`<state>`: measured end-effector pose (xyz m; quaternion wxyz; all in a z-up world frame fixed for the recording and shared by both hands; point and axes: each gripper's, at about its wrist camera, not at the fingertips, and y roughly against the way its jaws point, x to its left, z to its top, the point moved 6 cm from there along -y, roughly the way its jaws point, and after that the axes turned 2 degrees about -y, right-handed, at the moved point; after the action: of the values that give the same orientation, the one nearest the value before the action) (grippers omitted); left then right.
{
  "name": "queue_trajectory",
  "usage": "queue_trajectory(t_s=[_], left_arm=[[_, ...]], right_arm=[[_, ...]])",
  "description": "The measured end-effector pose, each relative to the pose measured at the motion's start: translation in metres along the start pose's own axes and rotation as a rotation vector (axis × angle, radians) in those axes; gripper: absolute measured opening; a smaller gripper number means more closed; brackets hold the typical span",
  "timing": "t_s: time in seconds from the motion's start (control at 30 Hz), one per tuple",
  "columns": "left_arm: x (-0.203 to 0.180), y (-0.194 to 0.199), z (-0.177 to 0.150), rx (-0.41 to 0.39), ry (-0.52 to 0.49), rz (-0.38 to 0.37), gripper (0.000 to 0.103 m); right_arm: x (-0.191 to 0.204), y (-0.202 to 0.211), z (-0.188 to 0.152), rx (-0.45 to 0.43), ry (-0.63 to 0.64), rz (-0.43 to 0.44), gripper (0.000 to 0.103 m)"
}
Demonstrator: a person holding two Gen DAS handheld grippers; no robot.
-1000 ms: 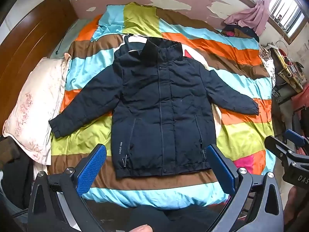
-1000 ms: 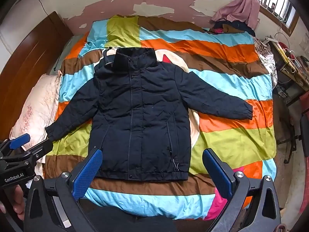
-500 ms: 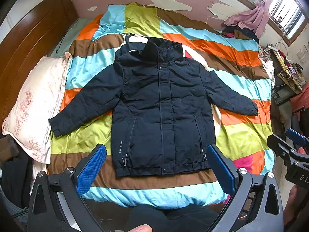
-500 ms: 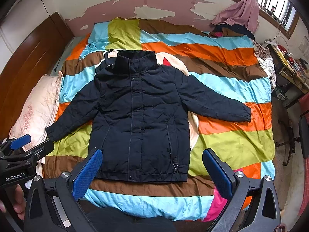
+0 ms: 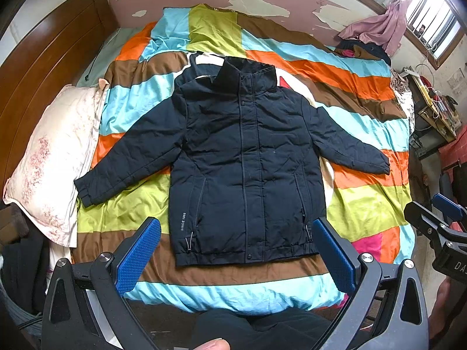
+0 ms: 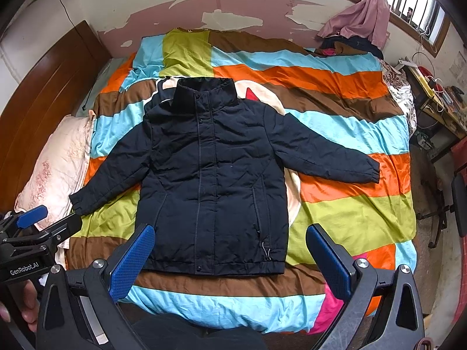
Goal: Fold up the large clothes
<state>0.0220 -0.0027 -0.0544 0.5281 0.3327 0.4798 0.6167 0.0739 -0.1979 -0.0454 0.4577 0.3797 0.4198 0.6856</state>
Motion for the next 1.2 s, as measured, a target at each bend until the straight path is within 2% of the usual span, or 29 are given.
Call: queue_trajectory(t_s=[1.2], left_arm=[[0.0006,0.0005,0.0003,-0.003,0.0,-0.006,0.101]], right_arm=[[0.0022,0.0037,0.0064,-0.004,0.002,-0.004,0.103]])
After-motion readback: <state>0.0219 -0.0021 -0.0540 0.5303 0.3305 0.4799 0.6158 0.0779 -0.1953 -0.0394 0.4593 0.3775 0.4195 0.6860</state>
